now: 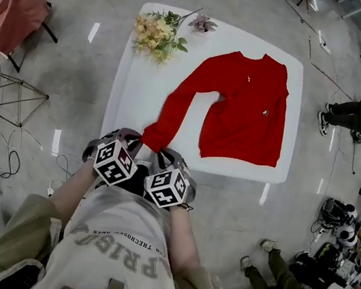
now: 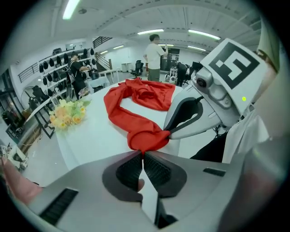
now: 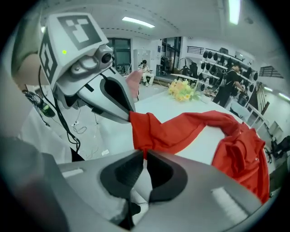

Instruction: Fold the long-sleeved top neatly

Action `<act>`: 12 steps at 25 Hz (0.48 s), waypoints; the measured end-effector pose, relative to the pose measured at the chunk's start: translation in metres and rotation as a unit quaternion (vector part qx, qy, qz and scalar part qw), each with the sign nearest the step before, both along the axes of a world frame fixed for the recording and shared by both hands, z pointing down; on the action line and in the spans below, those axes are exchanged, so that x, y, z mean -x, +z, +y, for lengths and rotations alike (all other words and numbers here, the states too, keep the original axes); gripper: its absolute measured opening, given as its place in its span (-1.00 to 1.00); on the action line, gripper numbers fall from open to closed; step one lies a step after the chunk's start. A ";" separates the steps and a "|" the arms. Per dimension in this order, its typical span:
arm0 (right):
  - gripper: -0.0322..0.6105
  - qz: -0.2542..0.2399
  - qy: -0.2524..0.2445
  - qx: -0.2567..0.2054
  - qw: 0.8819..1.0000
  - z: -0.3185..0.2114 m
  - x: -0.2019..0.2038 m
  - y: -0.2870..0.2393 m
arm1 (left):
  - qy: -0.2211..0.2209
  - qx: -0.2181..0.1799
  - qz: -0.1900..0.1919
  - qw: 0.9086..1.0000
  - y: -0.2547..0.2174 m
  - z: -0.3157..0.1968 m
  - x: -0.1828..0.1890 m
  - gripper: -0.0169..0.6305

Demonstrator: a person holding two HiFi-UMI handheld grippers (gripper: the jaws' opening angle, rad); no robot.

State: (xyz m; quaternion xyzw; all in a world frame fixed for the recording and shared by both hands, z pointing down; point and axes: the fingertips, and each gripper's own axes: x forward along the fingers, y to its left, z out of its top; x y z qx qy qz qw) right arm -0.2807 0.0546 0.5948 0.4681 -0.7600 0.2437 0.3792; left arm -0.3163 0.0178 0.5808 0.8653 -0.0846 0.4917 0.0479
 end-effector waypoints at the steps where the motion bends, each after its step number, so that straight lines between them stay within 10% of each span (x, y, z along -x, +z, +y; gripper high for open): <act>1: -0.82 -0.018 0.003 0.000 1.000 0.002 0.000 -0.008 | -0.007 -0.007 0.010 1.000 -0.008 -0.002 -0.002 -0.89; 6: -0.83 -0.121 0.065 -0.021 0.990 -0.004 -0.025 -0.049 | -0.032 -0.048 0.079 0.995 -0.053 -0.021 -0.044 -0.89; 12: -0.83 -0.131 0.112 -0.063 0.983 -0.006 -0.115 -0.075 | -0.008 -0.079 0.139 0.987 -0.088 -0.027 -0.144 -0.89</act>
